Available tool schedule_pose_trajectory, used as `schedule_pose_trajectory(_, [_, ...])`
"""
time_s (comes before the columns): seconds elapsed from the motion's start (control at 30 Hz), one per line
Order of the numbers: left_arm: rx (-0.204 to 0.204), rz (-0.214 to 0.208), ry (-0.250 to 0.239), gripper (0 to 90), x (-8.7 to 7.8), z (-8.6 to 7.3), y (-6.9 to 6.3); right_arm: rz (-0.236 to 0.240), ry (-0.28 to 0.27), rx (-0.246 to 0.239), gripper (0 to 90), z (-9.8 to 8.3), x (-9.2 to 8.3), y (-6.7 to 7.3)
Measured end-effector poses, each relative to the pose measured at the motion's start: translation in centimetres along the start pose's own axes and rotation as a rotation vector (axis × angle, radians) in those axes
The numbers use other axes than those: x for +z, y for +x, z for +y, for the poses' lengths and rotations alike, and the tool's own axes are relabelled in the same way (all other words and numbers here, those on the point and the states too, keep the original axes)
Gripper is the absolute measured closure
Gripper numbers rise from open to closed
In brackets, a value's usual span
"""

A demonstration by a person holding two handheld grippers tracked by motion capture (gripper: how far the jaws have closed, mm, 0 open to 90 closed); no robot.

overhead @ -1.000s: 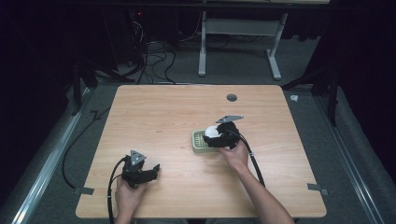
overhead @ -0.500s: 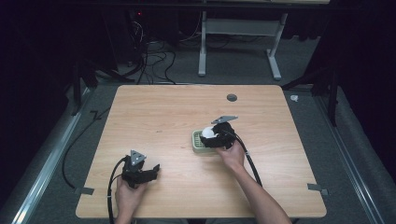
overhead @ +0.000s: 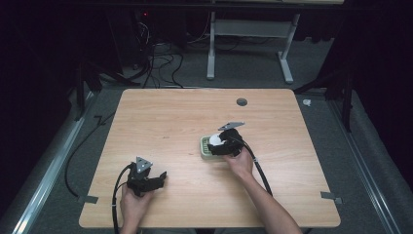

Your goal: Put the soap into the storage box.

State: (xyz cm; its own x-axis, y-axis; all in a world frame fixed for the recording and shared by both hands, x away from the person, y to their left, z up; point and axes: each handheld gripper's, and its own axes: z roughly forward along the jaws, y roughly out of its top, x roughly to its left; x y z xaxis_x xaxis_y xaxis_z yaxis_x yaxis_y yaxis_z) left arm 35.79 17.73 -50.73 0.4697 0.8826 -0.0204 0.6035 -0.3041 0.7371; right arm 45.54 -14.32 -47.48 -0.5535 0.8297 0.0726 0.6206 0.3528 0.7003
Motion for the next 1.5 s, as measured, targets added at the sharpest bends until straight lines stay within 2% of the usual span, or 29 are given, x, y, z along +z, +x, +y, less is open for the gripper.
schedule_pose_trajectory(0.47, [0.0, 0.0, 0.0, 23.4, 0.0, 0.0, 0.0, -0.003, 0.017, 0.015, 23.9, -0.3, 0.6, -0.2])
schedule_pose_trajectory(0.67, [0.0, 0.0, 0.0, 23.4, 0.0, 0.0, 0.0, 0.011, 0.011, 0.017, 22.0, -0.3, 0.4, -0.5])
schedule_pose_trajectory(0.87, [0.0, 0.0, 0.0, 23.4, 0.0, 0.0, 0.0, 0.025, 0.0, 0.025, 19.2, -0.2, -0.1, -0.7])
schedule_pose_trajectory(1.5, [0.0, 0.0, 0.0, 23.4, 0.0, 0.0, 0.0, 0.059, -0.069, 0.059, 18.8, 0.0, -2.6, -1.5])
